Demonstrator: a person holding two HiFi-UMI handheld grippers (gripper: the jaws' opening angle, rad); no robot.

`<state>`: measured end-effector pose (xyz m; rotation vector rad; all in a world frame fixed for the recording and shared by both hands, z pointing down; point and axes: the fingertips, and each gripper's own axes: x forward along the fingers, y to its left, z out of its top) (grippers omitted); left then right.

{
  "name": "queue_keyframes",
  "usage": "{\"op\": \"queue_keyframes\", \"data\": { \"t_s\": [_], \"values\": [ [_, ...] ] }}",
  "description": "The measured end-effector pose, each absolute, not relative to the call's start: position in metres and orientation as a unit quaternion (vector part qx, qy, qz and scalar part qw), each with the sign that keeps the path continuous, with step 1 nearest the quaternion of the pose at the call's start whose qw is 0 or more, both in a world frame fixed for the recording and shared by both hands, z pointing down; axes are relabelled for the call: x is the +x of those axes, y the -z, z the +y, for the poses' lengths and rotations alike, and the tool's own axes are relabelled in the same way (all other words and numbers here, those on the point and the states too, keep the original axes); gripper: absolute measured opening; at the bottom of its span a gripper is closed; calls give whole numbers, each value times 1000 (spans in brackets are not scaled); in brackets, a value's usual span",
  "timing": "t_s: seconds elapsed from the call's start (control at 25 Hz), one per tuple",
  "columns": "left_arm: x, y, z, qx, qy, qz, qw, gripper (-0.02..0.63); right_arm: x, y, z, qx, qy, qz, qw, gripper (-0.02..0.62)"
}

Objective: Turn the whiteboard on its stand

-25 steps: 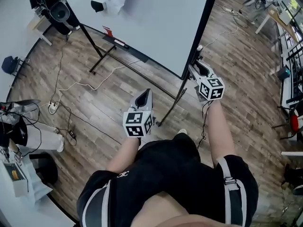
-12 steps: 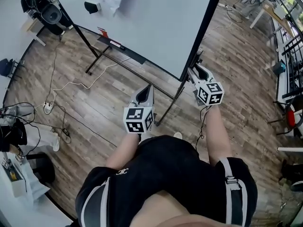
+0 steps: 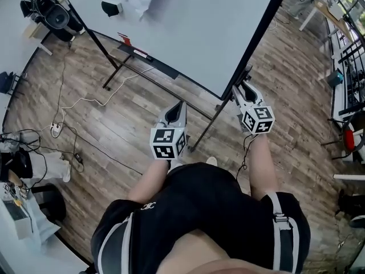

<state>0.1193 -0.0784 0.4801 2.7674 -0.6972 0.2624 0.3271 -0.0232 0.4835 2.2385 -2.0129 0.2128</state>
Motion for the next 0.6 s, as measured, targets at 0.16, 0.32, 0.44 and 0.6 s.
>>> {"op": "queue_keyframes", "data": {
  "t_s": [0.16,0.32,0.44,0.6],
  "values": [
    [129,-481,-69,959,-92,-233,135,9,334,-483,-11,760,-70,-644,55,150],
    [133,-482,-63,960,-96,-226,134,9,328,-477,7,782,-59,-621,18,133],
    [133,-478,-64,960,-89,-233,127,9,316,-455,28,790,-34,-611,-36,132],
    [136,-475,-70,960,-83,-241,121,9,292,-430,43,791,-13,-608,-68,12]
  ]
}}
